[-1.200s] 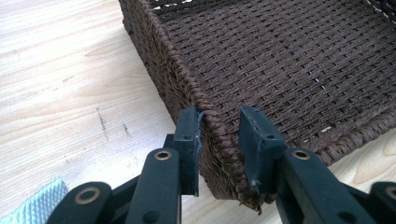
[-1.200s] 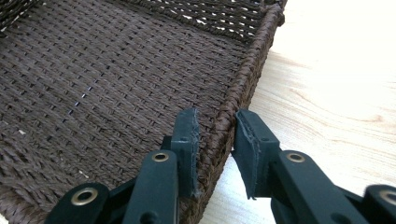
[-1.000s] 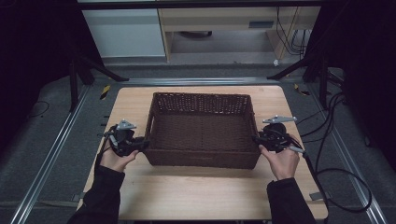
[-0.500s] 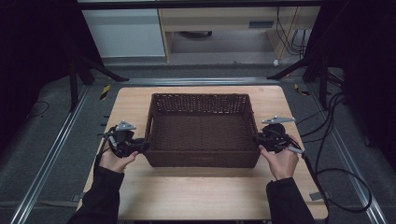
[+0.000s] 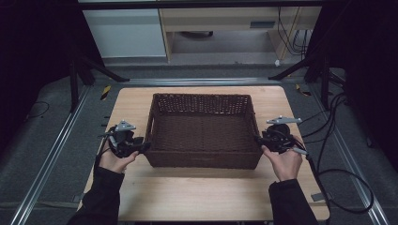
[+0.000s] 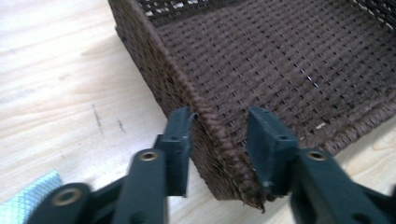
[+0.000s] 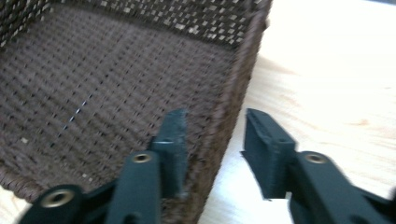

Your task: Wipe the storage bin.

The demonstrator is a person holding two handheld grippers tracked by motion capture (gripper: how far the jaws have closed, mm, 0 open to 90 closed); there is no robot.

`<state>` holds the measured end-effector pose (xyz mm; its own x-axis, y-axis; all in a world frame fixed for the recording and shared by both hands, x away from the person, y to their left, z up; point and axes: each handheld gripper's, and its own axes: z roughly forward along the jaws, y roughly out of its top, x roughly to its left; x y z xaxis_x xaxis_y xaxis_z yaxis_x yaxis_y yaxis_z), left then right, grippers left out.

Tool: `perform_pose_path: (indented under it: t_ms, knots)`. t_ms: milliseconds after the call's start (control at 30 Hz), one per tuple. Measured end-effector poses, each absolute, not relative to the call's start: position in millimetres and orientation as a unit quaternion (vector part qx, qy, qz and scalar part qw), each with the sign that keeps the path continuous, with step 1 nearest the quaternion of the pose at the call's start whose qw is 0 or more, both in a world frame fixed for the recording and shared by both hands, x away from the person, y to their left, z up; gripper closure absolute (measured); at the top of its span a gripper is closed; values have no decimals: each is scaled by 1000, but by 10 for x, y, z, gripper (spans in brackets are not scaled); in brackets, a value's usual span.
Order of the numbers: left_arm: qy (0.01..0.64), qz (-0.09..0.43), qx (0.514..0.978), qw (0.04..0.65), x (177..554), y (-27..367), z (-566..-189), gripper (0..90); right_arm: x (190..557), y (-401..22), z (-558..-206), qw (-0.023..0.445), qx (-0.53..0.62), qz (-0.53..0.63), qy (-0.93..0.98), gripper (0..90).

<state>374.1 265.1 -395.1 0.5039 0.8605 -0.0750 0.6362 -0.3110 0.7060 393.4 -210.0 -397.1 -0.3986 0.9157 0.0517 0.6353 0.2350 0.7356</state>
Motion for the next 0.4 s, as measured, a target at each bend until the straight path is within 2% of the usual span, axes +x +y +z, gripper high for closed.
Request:
perform_pose_path:
  t_ms: [67, 233, 400]
  knots:
    - [472, 166, 789, 356, 3730, 2685, -3915, 524, 3932, -2147, -3943, 212, 511, 355, 753, 492]
    - [474, 186, 776, 372, 3709, 2863, -3821, 396, 3928, -2240, -3926, 230, 518, 366, 738, 406]
    - [486, 201, 763, 375, 3704, 3065, -3795, 355, 3929, -2311, -3921, 240, 527, 368, 727, 359]
